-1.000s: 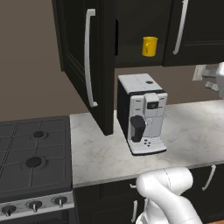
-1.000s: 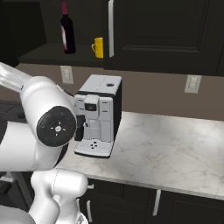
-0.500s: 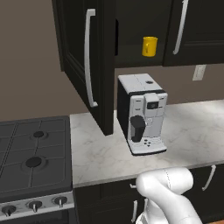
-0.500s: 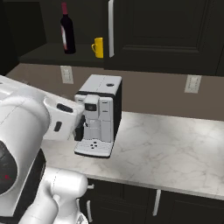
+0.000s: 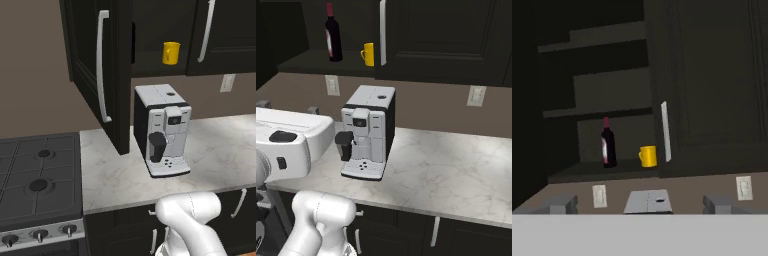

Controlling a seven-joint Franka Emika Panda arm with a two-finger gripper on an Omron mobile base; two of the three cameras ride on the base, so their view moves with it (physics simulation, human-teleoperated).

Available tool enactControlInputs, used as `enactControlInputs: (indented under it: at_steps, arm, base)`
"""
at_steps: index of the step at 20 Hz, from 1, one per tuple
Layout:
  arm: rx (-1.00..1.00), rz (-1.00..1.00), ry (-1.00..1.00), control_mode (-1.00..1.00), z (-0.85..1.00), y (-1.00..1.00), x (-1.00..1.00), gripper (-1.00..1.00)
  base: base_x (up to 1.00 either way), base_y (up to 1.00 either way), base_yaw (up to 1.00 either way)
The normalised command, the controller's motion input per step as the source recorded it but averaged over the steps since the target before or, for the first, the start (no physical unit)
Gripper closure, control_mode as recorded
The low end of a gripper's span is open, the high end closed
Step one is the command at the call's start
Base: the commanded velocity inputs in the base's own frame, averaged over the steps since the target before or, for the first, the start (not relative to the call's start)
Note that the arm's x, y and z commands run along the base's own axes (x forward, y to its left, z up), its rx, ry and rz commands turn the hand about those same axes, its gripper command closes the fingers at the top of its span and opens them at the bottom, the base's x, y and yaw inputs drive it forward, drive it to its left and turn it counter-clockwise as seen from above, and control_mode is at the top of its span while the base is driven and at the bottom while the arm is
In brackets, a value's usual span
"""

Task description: Open the cabinet directly in front. Then move the wine and the mug to the dining counter with the candle on it.

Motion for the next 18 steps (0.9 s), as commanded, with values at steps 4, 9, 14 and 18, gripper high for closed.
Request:
enactControlInputs:
  at_steps: [4, 9, 14, 18]
  arm:
    - [0.00, -0.01, -0.03, -1.00, 0.00, 0.00, 0.00, -1.00]
    - [0.00, -0.07, 0.07, -1.00, 0.07, 0.00, 0.44, -1.00]
    - [0.00, -0.22, 0.03, -1.00, 0.12, 0.09, 0.39, -1.00]
    - [0.00, -0.07, 0.03, -1.00, 0.01, 0.00, 0.30, -1.00]
  base:
    - [0.00, 0.00, 0.00]
    - [0.00, 0.00, 0.00]
    - [0.00, 0.00, 0.00]
    - [0.00, 0.00, 0.00]
